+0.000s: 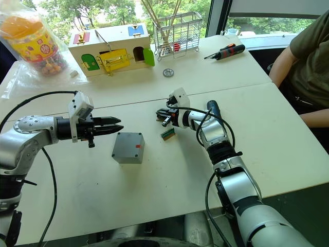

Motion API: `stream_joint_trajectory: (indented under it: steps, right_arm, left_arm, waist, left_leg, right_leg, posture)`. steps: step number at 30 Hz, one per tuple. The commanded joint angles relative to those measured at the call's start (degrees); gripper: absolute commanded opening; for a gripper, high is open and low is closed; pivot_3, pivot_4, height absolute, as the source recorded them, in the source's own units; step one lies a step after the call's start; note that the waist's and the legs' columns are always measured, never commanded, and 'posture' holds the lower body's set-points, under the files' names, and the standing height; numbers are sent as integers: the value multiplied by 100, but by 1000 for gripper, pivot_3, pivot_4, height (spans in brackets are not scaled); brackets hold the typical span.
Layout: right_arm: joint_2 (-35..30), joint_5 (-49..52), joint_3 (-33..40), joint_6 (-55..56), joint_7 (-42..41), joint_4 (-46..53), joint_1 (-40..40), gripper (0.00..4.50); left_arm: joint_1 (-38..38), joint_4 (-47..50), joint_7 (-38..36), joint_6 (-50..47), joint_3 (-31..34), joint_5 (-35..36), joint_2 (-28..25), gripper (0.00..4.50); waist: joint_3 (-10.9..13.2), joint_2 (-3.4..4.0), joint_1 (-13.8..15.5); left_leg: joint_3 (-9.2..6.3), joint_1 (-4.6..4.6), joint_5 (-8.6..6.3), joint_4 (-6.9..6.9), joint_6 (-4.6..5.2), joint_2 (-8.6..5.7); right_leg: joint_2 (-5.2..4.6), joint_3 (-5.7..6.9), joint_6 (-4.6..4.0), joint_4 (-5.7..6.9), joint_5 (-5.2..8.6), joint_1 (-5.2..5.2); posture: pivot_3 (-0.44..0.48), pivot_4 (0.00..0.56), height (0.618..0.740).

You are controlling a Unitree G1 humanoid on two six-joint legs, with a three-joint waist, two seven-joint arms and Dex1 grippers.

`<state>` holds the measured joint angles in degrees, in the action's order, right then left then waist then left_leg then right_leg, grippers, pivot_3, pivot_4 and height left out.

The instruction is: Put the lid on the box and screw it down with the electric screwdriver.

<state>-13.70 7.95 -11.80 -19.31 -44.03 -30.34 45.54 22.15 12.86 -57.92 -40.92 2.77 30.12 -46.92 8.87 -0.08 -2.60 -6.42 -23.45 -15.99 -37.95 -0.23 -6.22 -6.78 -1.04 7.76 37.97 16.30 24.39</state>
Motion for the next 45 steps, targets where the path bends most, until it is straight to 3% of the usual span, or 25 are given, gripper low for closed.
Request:
stream_joint_trajectory:
  steps: [1, 15, 21, 25, 45]
  right_arm:
    - [43, -14, 100, 65, 0, 166, 54, 12]
    - [-115, 315, 420, -613, 11, 1505, 25, 12]
    - [-510, 898, 8, -1663, -625, 3611, -762, 12]
    - [-563, 1076, -157, -2084, -509, 4401, -1207, 12]
    - [-358, 1140, -502, -2214, -106, 4451, -1449, 12]
  left_arm:
    - [23, -7, -48, 113, 3, -50, -62, 1329]
    - [31, -151, -70, 180, 44, -110, -20, 1329]
    - [-294, 287, -543, -19, 200, 212, -453, 1329]
    - [-484, 495, -721, -106, 235, 355, -723, 1329]
    - [-475, 279, -600, 280, -187, -73, -618, 1329]
  waist:
    - [0, 0, -1]
    - [0, 0, 4]
    - [0, 0, 3]
    - [0, 1, 15]
    - [0, 1, 44]
  left_leg:
    - [0, 0, 0, 0, 0, 0]
    - [0, 0, 0, 0, 0, 0]
    - [-3, 0, -1, 4, 0, 0]
    - [-1, 0, -1, 1, 0, 1]
    - [0, 0, 0, 1, -2, 0]
  right_leg:
    - [0, 0, 0, 0, 0, 0]
    - [0, 0, 0, 2, 0, 1]
    - [-1, -1, 0, 3, 0, 2]
    - [-1, -2, 0, 2, 0, 2]
    - [0, -4, -1, 2, 1, 1]
  posture:
    - [0, 150, 740]
    - [0, 150, 740]
    - [0, 150, 740]
    - [0, 150, 740]
    - [0, 150, 740]
